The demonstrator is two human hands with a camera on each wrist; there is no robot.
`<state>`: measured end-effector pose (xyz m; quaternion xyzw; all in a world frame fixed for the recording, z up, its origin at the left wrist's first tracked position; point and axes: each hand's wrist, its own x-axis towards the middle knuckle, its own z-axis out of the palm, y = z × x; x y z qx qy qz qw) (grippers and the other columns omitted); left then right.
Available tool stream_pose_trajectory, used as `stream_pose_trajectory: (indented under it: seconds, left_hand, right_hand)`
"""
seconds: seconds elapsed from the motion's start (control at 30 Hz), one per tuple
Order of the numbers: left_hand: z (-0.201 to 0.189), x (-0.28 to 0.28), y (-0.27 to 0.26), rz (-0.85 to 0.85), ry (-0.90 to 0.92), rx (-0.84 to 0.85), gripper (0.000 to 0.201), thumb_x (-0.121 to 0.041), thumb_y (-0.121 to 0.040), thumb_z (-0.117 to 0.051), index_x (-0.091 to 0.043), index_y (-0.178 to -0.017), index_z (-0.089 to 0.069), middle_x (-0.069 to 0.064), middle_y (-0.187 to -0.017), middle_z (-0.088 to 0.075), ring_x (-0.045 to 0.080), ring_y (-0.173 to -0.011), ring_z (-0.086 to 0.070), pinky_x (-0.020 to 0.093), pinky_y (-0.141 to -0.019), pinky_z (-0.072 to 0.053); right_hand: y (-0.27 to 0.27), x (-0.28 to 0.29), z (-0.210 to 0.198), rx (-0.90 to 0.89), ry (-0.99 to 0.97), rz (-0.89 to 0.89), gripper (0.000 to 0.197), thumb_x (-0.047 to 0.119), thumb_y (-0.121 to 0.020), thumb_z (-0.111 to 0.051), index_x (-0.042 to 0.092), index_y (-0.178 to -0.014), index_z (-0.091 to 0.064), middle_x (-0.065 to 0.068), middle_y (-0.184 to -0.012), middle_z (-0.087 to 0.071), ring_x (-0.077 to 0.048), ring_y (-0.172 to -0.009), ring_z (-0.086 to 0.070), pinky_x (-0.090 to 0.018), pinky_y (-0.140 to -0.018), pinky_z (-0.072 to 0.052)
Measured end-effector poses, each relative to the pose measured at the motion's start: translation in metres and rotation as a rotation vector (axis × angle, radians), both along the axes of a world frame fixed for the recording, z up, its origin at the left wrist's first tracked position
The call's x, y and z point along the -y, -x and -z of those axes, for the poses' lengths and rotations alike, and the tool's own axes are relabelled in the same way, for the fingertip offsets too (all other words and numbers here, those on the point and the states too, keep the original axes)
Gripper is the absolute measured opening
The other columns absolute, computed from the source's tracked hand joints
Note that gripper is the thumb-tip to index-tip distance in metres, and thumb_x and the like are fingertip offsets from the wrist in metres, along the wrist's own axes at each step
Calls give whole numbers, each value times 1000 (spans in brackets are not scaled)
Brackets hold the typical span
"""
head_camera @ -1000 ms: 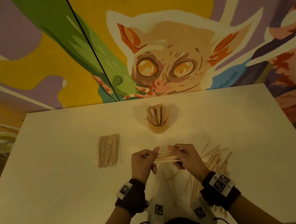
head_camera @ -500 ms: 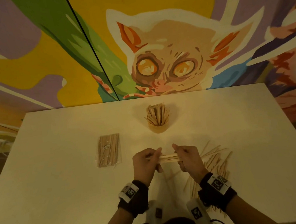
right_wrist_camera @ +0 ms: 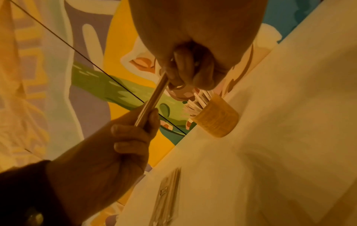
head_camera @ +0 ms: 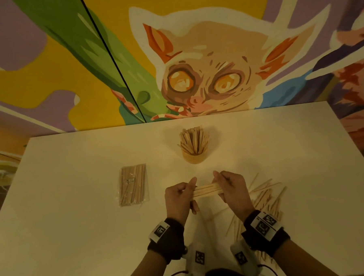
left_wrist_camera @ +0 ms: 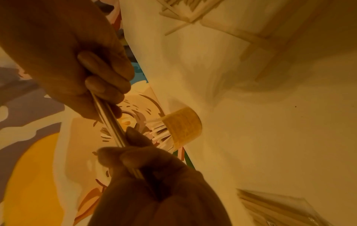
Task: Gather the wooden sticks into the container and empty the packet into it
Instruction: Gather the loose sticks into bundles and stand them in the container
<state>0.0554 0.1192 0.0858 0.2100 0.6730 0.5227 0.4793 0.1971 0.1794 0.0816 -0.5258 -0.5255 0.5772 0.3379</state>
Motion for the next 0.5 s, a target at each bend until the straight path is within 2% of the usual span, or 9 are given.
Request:
stream_pose_trajectory:
  seconds: [0.1,0.27,0.37,0.5]
  left_hand:
    - [2,-6,3,-38,-9,-7,36,-25,-88,-69,5,-68,-68,10,-49,-58,24,-31,-50,25,-37,-43]
    - [8,-15,5,-13,-11,39,38,-26,-90,-65,4,-68,-69,16,-52,-60,23,-33,-51,26,-40,-46]
    - [12,-21,12,-10,-13,121,39,-29,-95,-58,3,-75,-69,19,-54,-60,25,-38,-53,28,-44,-47]
    - [19,-37,25,-65,30,231,36,-29,-99,-49,0,-90,-67,12,-68,-68,23,-53,-64,28,-45,-50]
  right_hand:
    - [-2,-5,-2,-37,62,33,39,26,-100,-54,-4,-77,-61,-2,-48,-42,-11,-40,-35,-21,-39,-30]
    - [9,-15,-4,-25,46,-30,33,26,-95,-61,4,-70,-58,-6,-49,-44,-17,-43,-38,-24,-41,-33]
    - [13,-32,-3,6,10,-63,34,24,-93,-65,1,-70,-57,-8,-48,-46,-18,-42,-40,-25,-41,-34]
    - [13,-70,-6,71,-7,-92,30,20,-93,-66,4,-68,-58,-5,-47,-47,-15,-40,-39,-27,-40,-32]
